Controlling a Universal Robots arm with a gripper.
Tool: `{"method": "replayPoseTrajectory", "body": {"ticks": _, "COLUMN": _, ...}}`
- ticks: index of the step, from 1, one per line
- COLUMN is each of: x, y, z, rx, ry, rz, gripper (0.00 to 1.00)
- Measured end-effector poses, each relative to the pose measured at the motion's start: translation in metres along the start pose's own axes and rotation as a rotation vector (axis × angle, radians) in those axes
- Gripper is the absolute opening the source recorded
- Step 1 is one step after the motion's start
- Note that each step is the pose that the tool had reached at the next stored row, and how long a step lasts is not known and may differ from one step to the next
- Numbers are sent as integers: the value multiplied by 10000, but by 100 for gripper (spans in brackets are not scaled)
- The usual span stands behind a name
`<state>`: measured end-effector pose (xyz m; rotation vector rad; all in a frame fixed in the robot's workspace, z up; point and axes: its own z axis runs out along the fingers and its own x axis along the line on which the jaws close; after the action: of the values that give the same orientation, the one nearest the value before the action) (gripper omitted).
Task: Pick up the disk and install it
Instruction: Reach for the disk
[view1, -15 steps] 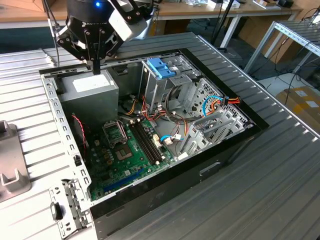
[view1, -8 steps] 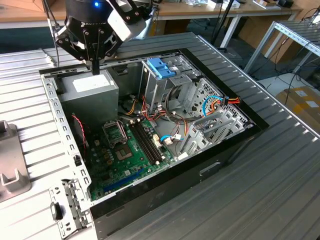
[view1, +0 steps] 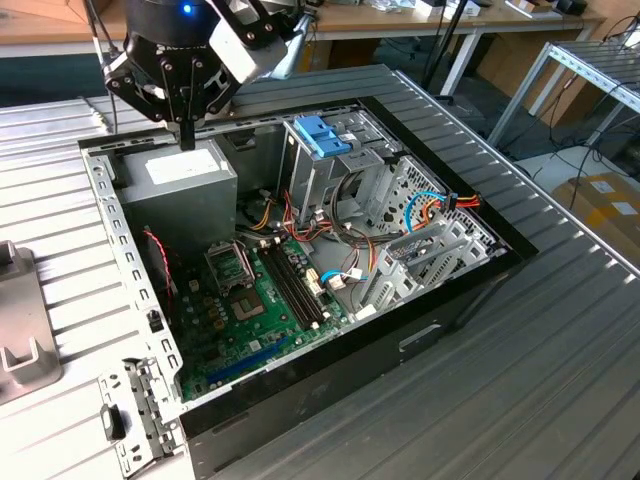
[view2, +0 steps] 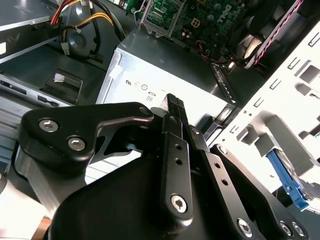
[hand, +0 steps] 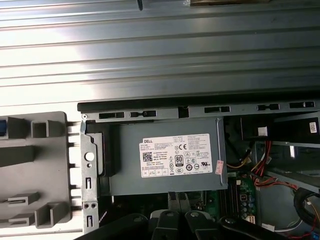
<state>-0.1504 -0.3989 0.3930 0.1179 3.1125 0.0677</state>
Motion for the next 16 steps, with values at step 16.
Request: {"method": "replayPoseTrajectory", "body": {"ticks": 16, "x": 101, "y": -8, "z": -2, "rx": 0, "ry": 0, "rz": 0, "gripper": 10}}
